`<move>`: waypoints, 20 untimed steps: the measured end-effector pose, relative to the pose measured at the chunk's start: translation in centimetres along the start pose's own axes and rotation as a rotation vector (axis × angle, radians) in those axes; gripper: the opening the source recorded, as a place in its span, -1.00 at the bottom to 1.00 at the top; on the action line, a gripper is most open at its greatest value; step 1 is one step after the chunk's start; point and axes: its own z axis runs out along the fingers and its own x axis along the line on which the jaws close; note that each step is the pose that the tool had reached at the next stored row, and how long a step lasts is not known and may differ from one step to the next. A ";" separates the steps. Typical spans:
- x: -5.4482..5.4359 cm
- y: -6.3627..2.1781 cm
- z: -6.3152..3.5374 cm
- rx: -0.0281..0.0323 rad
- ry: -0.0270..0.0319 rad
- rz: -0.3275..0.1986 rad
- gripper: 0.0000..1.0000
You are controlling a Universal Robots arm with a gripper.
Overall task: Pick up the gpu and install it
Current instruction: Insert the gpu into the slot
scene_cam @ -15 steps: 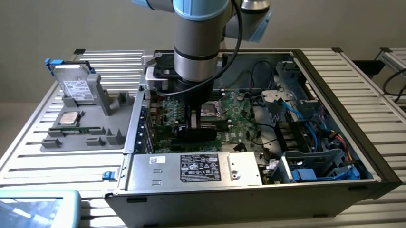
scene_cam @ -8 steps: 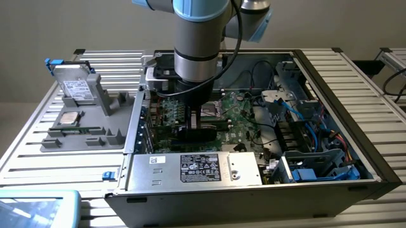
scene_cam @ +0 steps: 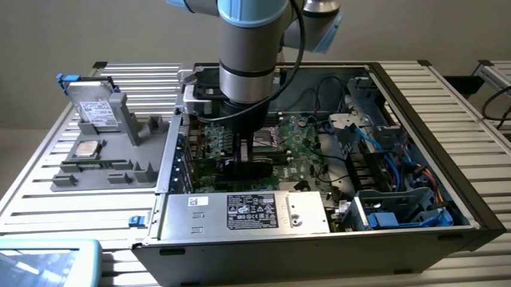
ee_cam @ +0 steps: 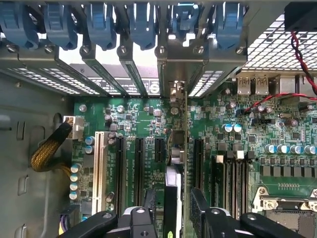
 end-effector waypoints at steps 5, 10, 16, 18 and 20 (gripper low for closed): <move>0.1 0.12 -2.16 0.0009 0.0033 0.000 -0.16; 0.1 0.26 -4.40 0.0009 0.0048 0.000 -0.16; 0.1 0.40 -5.98 0.0014 0.0076 0.000 -0.16; 0.1 0.40 -6.03 0.0018 0.0080 0.000 -0.16; 0.1 0.41 -6.07 0.0023 0.0080 0.000 -0.16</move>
